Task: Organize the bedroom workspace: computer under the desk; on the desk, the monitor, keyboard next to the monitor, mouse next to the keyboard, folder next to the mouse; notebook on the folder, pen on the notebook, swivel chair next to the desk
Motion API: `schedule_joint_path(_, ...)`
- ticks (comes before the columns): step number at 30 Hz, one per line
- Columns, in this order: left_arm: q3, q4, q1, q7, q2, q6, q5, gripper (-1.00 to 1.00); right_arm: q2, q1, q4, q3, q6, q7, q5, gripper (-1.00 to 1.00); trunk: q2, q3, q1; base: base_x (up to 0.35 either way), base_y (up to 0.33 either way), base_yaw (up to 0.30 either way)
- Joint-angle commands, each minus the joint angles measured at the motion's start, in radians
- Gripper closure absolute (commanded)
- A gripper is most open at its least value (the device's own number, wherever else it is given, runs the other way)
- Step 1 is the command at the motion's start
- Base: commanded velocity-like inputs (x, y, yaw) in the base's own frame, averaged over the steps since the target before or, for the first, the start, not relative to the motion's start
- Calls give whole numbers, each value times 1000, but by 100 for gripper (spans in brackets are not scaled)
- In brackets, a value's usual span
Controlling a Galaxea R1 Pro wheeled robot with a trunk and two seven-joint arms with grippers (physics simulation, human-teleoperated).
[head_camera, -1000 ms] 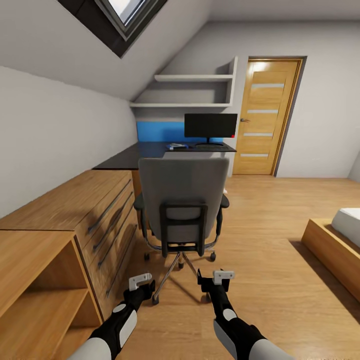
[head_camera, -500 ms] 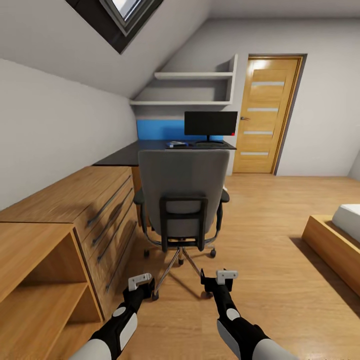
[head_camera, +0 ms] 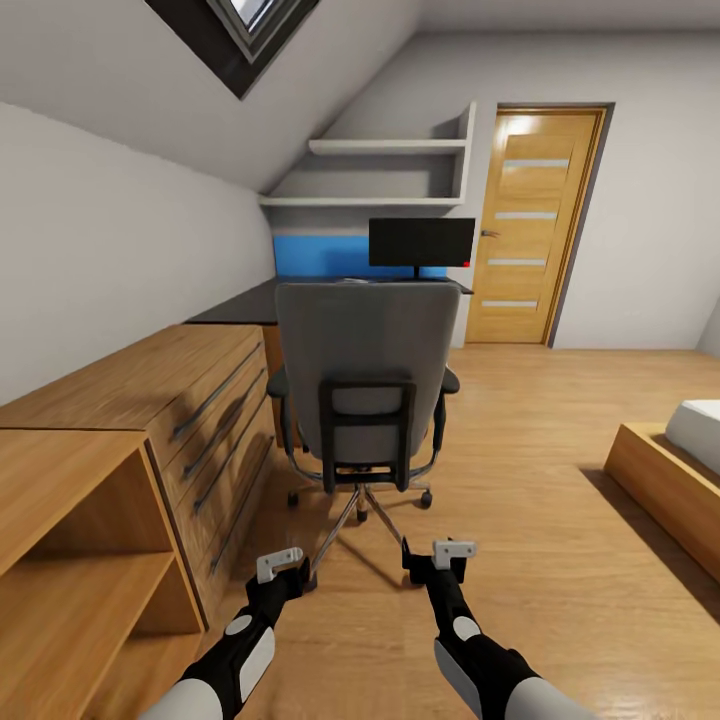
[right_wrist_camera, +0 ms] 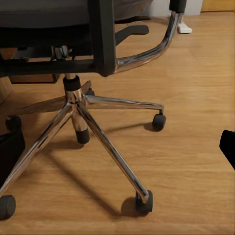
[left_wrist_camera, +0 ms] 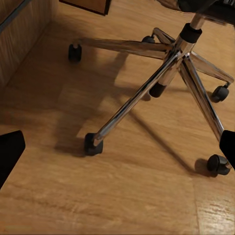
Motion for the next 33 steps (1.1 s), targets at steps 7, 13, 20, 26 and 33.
schedule_joint_path(7,3,1,-1,-1,0,-4,0,-100,-5,-1,0,11,-7,-6,-4,-100,-23,-26,13,0,0,0)
schedule_joint_path(13,3,1,-1,-2,0,-4,0,-100,-6,-2,0,10,-7,-7,-4,-100,-24,-49,16,0,0,0)
schedule_joint_path(20,3,1,-1,-2,0,-4,1,-100,-6,-1,0,11,-8,-8,-3,-100,-26,-76,19,0,0,0)
schedule_joint_path(26,3,1,-1,-4,0,-5,1,-100,-6,-1,0,11,-9,-8,-3,-100,-26,-72,19,0,0,-14)
schedule_joint_path(33,3,1,-1,-5,2,-5,1,-100,-6,-1,0,11,-9,-38,-3,-100,-26,-63,19,0,0,-58)
